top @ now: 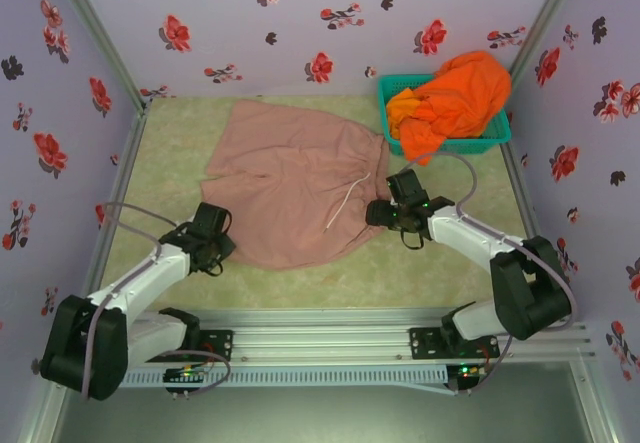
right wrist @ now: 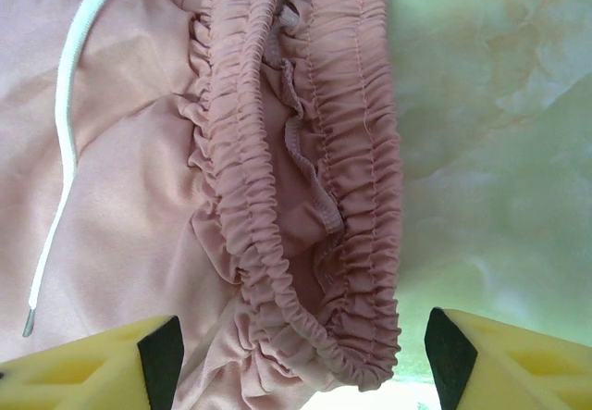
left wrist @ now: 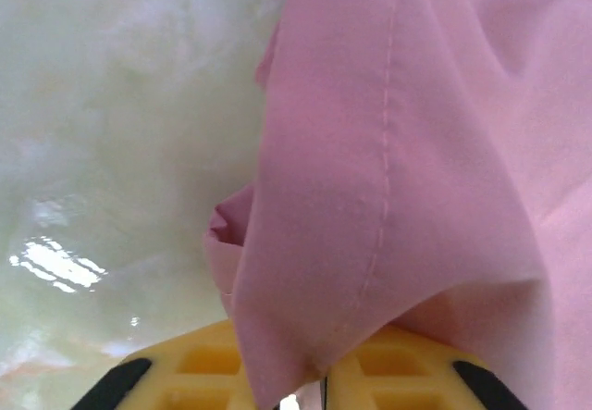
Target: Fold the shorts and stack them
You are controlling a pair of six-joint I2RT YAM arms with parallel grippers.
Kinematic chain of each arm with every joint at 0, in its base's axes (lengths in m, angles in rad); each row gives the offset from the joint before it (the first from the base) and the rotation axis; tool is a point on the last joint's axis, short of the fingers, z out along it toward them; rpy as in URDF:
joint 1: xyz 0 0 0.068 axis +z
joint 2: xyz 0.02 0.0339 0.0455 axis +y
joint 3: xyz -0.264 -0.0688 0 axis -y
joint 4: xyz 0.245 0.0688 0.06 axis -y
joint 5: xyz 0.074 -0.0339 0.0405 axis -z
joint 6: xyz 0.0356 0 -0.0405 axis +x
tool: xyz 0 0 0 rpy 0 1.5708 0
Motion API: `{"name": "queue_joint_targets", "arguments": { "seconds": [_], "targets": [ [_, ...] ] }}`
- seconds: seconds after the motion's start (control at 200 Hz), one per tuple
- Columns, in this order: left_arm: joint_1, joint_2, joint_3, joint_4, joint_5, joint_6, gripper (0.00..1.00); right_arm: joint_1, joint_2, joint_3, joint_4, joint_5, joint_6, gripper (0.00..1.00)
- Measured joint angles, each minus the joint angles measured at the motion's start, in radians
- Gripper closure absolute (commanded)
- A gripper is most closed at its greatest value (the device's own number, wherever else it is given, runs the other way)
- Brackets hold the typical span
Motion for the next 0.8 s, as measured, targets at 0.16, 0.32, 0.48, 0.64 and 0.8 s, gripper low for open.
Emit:
{"name": "queue_joint_targets", "arguments": {
  "seconds": [0.16,0.32,0.48,0.64,0.8],
  "targets": [
    [0.000,0.041,0.037,0.024,0.003,0.029,1.00,0.000,0.000,0.001,0.000,-0.007,-0.001,0.30],
    [0.002,0.062,0.120,-0.010,0.000,0.073,1.00,0.000,0.000,0.003,-0.005,-0.007,-0.002,0.31],
    [0.011,0.036,0.242,-0.137,-0.035,0.122,1.00,0.000,0.000,0.003,-0.017,-0.007,-0.006,0.31],
    [0.011,-0.084,0.276,-0.290,-0.055,0.132,1.00,0.000,0.000,0.003,-0.029,-0.007,-0.008,0.31],
    [0.011,-0.225,0.224,-0.420,-0.055,0.109,1.00,0.000,-0.007,0.003,-0.039,-0.007,-0.008,0.31]
  ]
}}
